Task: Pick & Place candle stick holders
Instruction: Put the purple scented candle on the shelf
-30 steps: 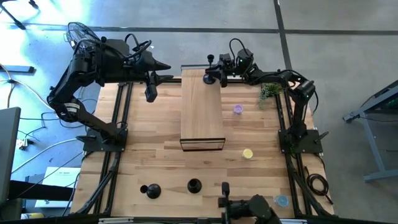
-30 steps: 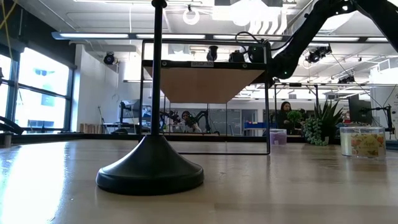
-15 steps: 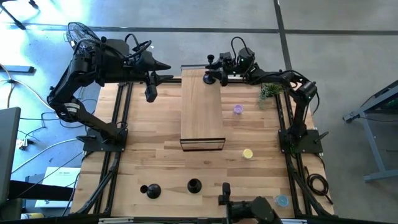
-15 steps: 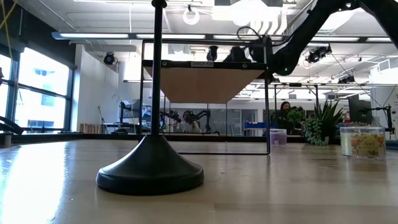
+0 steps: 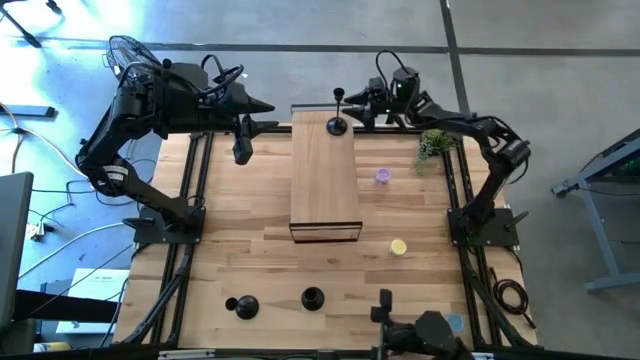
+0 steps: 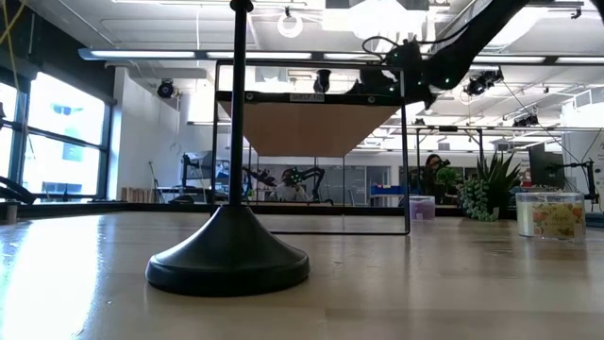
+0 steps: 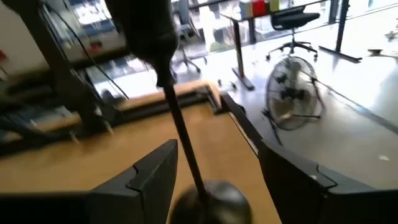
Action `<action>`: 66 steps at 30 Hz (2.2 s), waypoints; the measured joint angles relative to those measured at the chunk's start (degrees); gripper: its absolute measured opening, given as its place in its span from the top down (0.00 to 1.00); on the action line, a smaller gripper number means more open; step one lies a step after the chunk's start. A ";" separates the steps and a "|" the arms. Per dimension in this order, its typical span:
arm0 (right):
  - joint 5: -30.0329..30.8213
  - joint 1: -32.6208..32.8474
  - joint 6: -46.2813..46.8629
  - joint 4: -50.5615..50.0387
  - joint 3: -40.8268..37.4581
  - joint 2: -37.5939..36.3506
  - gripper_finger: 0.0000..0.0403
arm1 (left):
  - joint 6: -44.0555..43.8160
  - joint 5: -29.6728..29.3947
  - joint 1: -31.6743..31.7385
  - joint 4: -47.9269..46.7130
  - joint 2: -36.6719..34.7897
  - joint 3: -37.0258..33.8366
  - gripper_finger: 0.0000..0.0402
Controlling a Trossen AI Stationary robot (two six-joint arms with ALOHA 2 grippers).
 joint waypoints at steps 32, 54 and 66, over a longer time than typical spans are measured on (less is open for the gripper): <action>6.49 0.03 -8.37 -60.68 -0.02 -51.05 0.47 | 2.97 1.66 -0.04 -2.25 1.27 -0.60 0.61; -15.36 0.03 -12.47 -65.99 -1.78 -54.47 0.39 | -3.12 8.98 -0.04 -3.03 3.66 -0.59 0.61; -0.71 0.03 -7.88 -65.47 -1.79 -54.51 0.38 | -3.31 9.35 -0.04 -3.05 3.67 -0.59 0.61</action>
